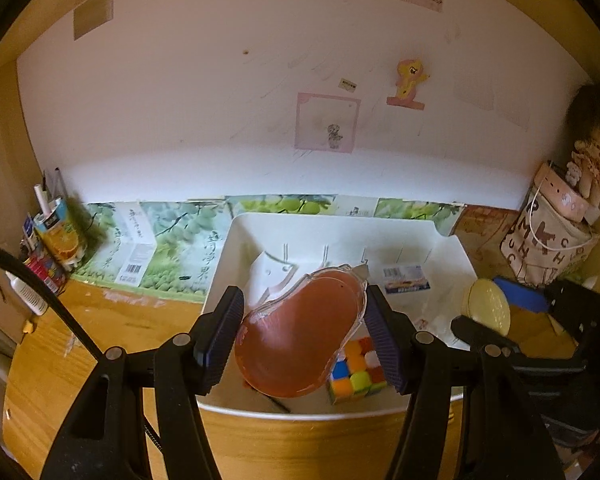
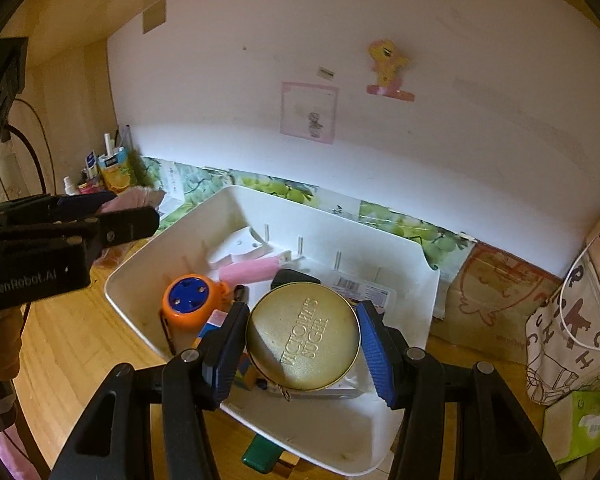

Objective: Organize rigid objects
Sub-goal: 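Open the right tool to drop the tin while the left tool releases the pouch, then withdraw both tools and move toward the white plastic block and green-capped bottle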

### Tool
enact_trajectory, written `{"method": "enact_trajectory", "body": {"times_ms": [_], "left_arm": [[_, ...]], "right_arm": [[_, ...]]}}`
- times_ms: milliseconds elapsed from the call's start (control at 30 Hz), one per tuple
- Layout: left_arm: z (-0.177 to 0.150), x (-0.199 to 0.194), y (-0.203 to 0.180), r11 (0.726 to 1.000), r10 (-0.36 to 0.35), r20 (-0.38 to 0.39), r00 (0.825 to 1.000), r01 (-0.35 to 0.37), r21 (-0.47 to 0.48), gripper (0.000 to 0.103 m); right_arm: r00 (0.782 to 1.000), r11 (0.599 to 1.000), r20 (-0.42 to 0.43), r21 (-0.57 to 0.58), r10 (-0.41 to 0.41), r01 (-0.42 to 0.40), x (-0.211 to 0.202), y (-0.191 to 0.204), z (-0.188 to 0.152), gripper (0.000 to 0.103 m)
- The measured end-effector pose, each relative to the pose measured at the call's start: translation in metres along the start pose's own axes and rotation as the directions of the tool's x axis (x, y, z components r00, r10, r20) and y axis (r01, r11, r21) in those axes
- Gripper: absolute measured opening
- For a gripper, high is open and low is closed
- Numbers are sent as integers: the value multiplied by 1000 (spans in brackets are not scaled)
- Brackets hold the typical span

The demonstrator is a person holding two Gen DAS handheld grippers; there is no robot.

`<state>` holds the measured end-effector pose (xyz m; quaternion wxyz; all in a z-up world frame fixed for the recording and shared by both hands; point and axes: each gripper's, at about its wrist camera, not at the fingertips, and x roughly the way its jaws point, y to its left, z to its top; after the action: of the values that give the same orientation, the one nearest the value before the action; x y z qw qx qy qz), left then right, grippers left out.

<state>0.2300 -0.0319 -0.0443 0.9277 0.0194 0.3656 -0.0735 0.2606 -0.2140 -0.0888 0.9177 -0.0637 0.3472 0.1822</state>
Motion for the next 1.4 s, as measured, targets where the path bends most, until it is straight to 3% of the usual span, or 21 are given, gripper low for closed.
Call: {"method": "enact_trajectory", "body": {"times_ms": [267,300,367,433,900,1400], "left_arm": [[10,16,-11,1000,-10,-28,1000,9,-9,66],[10,17,-12,1000,-10,-34,999,10,-10,66],[11,18,-13,1000,-7,-35,999,7,-18,77],[12,16,-14,1000,-16,-26,1000,16,-20,79],[2,0,-17,998,-1,-50,999,-2,-58,83],[-27,-9,-35,991,-69,-129,989,53,-124,83]], "right_arm": [[1000,1000,-26,19,-12,13,6,-5,-2,56],[999,1000,-29,19,-15,16,6,-5,-2,59],[1000,999,-22,25,-21,22,4,-6,-1,70],[1000,999,-3,37,-23,23,-2,-7,-1,77],[998,997,33,46,-61,59,-30,-28,-8,81],[997,997,17,-10,-81,81,-56,-62,-44,83]]}}
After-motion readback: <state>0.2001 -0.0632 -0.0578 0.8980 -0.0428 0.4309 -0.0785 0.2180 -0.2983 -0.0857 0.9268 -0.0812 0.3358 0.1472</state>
